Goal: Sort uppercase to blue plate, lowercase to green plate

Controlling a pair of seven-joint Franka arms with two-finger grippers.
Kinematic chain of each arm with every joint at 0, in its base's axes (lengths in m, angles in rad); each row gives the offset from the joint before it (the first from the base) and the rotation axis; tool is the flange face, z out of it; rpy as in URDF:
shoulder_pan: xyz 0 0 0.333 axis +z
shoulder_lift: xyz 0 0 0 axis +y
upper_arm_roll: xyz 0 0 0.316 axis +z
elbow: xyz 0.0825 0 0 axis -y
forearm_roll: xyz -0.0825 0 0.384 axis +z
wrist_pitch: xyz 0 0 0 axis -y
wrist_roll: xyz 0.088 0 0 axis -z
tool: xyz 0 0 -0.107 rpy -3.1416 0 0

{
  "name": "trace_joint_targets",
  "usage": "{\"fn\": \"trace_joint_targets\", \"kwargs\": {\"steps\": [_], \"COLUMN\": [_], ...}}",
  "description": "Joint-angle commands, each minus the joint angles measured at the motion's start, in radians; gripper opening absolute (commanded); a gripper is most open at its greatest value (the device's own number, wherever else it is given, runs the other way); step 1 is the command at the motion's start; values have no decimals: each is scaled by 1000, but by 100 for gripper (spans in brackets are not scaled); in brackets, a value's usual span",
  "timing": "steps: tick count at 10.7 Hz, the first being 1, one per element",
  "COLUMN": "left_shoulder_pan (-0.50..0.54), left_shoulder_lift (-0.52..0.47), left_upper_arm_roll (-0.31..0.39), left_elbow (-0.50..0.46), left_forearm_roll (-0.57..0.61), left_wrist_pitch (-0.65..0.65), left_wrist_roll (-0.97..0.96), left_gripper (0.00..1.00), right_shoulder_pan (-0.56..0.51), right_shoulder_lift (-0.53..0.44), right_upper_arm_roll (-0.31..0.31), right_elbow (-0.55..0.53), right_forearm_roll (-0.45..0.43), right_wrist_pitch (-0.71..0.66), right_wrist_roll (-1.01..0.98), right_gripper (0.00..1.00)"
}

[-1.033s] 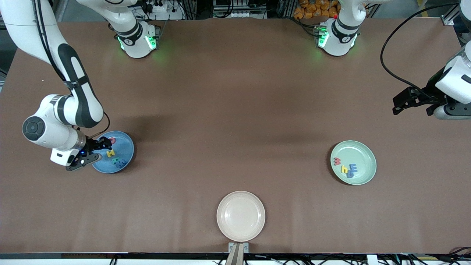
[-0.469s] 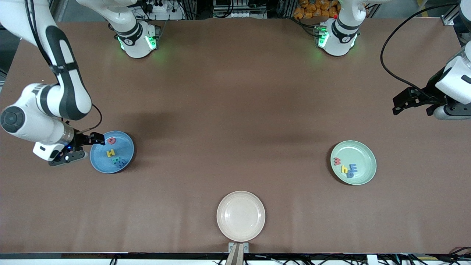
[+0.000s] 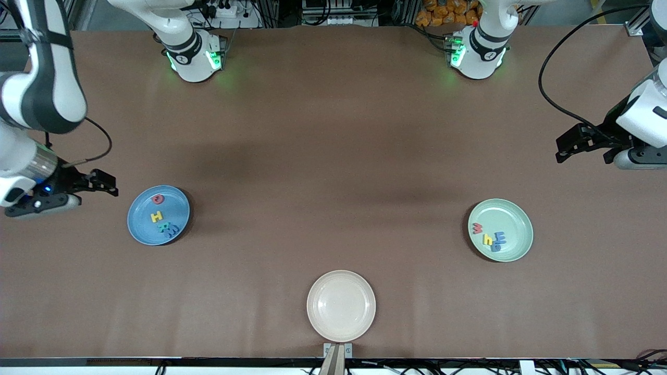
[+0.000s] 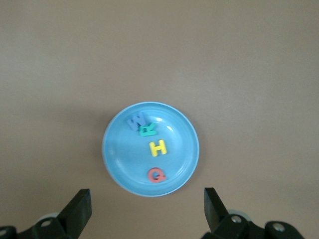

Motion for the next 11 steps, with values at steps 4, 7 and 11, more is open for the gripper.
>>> {"fn": "trace_joint_targets", "kwargs": {"steps": [4, 7, 11], "left_shoulder_pan": [-1, 2, -4], "left_shoulder_lift": [-3, -3, 2], "left_upper_arm_roll": [1, 1, 1], "left_elbow": [-3, -3, -1], "left_forearm_roll": [1, 1, 1], "left_wrist_pitch": [6, 6, 6], "left_wrist_roll": [5, 5, 3], "left_gripper": [100, 100, 100], "right_shoulder_pan": [-3, -6, -4], "right_shoulder_lift": [-76, -69, -67], "right_upper_arm_roll": [92, 92, 92], "right_elbow": [250, 391, 404], "right_forearm_roll": [-118, -118, -118], "right_wrist_pitch": [-332, -448, -520], "right_wrist_roll": [265, 274, 274], "right_gripper": [100, 100, 100]}}
